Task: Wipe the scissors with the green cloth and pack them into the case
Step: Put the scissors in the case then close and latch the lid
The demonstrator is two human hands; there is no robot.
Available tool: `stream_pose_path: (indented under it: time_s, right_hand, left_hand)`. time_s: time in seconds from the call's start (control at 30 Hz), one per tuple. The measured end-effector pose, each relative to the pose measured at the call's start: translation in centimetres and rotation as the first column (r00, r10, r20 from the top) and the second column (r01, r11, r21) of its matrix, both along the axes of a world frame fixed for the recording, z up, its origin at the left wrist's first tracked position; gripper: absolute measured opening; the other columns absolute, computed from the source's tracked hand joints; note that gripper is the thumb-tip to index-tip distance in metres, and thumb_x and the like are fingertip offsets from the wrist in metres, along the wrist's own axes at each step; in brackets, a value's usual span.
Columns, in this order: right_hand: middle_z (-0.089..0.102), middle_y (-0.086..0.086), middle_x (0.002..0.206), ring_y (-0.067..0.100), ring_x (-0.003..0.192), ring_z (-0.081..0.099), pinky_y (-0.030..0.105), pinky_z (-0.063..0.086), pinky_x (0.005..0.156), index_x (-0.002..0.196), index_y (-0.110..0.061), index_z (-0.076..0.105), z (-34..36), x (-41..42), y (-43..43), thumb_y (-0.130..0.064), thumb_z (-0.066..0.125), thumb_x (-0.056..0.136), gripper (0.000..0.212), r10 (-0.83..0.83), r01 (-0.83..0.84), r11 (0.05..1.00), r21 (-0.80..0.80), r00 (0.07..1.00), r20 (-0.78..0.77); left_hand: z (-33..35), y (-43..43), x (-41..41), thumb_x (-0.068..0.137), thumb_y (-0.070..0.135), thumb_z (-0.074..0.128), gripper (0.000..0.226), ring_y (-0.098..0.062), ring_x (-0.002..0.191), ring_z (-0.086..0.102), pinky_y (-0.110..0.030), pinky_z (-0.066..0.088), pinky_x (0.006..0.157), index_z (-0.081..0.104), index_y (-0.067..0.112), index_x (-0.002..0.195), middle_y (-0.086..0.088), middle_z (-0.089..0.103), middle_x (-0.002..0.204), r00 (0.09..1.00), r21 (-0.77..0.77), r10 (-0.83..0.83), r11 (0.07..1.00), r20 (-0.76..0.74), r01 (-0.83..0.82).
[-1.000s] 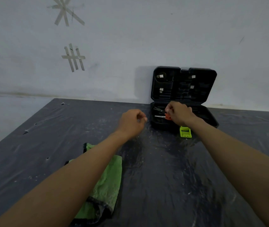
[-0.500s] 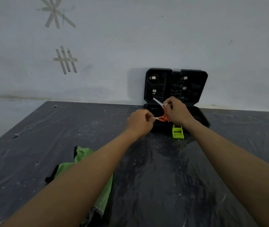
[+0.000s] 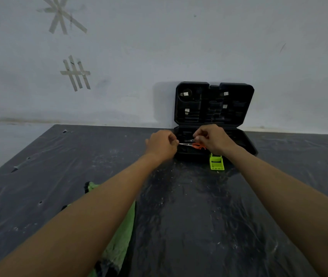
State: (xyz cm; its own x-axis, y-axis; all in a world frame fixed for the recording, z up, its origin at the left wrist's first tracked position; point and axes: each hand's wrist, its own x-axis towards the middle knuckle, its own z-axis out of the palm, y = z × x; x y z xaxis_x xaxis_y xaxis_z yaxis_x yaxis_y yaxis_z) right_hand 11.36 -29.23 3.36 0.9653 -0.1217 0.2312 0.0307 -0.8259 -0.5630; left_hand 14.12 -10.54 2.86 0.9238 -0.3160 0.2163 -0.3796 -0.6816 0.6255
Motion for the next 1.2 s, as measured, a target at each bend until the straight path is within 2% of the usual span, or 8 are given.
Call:
stream_pose_path:
  time_s: [0.07, 0.2, 0.33, 0.47, 0.57, 0.9, 1.07, 1.2]
  right_hand:
    - [0.064, -0.003, 0.093, 0.002, 0.08, 0.054, 0.011, 0.037, 0.066, 0.096, -0.015, 0.069, -0.3, 0.2, -0.1, -0.013, 0.06, 0.092, 0.01, 0.02, -0.021, 0.999, -0.031, 1.0, -0.018]
    - [0.065, -0.005, 0.09, 0.016, 0.093, 0.062, 0.033, 0.048, 0.086, 0.082, -0.028, 0.066, -0.6, 0.7, -0.2, -0.018, 0.064, 0.089, 0.012, -0.021, 0.015, 0.998, -0.061, 0.996, -0.091]
    - [0.064, -0.002, 0.098, 0.024, 0.105, 0.057, 0.047, 0.044, 0.096, 0.076, -0.035, 0.065, -0.8, 1.1, -0.1, -0.027, 0.068, 0.085, 0.013, -0.095, 0.076, 0.983, -0.167, 0.99, -0.108]
    - [0.063, 0.0, 0.11, 0.027, 0.113, 0.051, 0.046, 0.035, 0.094, 0.083, -0.036, 0.068, -1.0, 1.4, -0.3, -0.036, 0.064, 0.087, 0.005, -0.112, 0.084, 0.97, -0.228, 0.987, -0.114]
    - [0.061, 0.002, 0.114, 0.028, 0.115, 0.05, 0.046, 0.032, 0.094, 0.096, -0.035, 0.068, -1.0, 1.0, -0.4, -0.039, 0.057, 0.091, 0.013, -0.127, 0.117, 0.973, -0.201, 0.991, -0.038]
    - [0.055, -0.003, 0.109, 0.018, 0.108, 0.044, 0.03, 0.021, 0.086, 0.106, -0.024, 0.066, -2.5, -5.5, -2.3, -0.037, 0.056, 0.093, 0.02, -0.199, 0.227, 0.973, -0.051, 0.924, 0.326]
    - [0.051, -0.002, 0.109, 0.015, 0.102, 0.044, 0.029, 0.027, 0.083, 0.109, -0.021, 0.063, -4.7, -8.7, -3.4, -0.033, 0.061, 0.091, 0.022, -0.201, 0.259, 0.961, -0.097, 0.896, 0.395]
    - [0.058, -0.008, 0.091, 0.012, 0.09, 0.05, 0.03, 0.029, 0.078, 0.106, -0.024, 0.062, -5.5, -10.4, -3.4, -0.031, 0.061, 0.091, 0.017, -0.215, 0.253, 0.966, -0.062, 0.907, 0.361]
  left_hand:
    - [-0.1, 0.1, 0.2, 0.089, 0.029, 0.059, 0.011, -0.023, 0.104, 0.058, -0.048, 0.043, 0.097, 0.067, 0.021, 0.091, 0.001, 0.068, 0.102, 1.0, 0.012, -0.002, 1.0, 0.01, 0.002]
    - [-0.1, -0.1, 0.4, 0.09, 0.03, 0.059, 0.013, -0.023, 0.105, 0.058, -0.049, 0.044, 0.097, 0.068, 0.021, 0.093, 0.0, 0.068, 0.104, 1.0, 0.029, -0.015, 0.999, 0.026, 0.014]
    - [0.2, -0.6, 0.4, 0.09, 0.029, 0.058, 0.013, -0.021, 0.103, 0.059, -0.048, 0.043, 0.098, 0.067, 0.021, 0.095, 0.001, 0.068, 0.104, 0.998, 0.024, -0.029, 0.999, 0.047, 0.028]
    - [0.8, -1.1, 0.4, 0.09, 0.027, 0.058, 0.012, -0.02, 0.101, 0.059, -0.045, 0.041, 0.099, 0.067, 0.02, 0.094, 0.002, 0.067, 0.101, 0.995, 0.02, -0.042, 0.999, 0.088, 0.041]
    - [1.4, -1.6, 0.9, 0.089, 0.027, 0.058, 0.013, -0.022, 0.103, 0.058, -0.043, 0.04, 0.096, 0.067, 0.019, 0.095, 0.001, 0.066, 0.103, 0.987, 0.044, -0.041, 0.998, 0.158, 0.034]
    - [6.5, -5.5, 3.8, 0.09, 0.02, 0.053, 0.05, -0.028, 0.133, 0.034, -0.043, 0.025, 0.106, 0.038, 0.015, 0.138, -0.006, 0.033, 0.147, 0.873, 0.171, -0.148, 0.982, 0.464, 0.076]
    - [7.9, -7.3, 5.6, 0.094, 0.019, 0.049, 0.06, -0.03, 0.146, 0.011, -0.052, 0.014, 0.115, 0.021, 0.014, 0.147, -0.011, 0.01, 0.159, 0.873, 0.325, -0.191, 0.945, 0.448, 0.039]
    - [7.8, -7.6, 6.2, 0.095, 0.02, 0.047, 0.063, -0.029, 0.147, 0.006, -0.055, 0.011, 0.115, 0.015, 0.013, 0.149, -0.009, 0.009, 0.159, 0.912, 0.369, -0.186, 0.928, 0.366, 0.041]
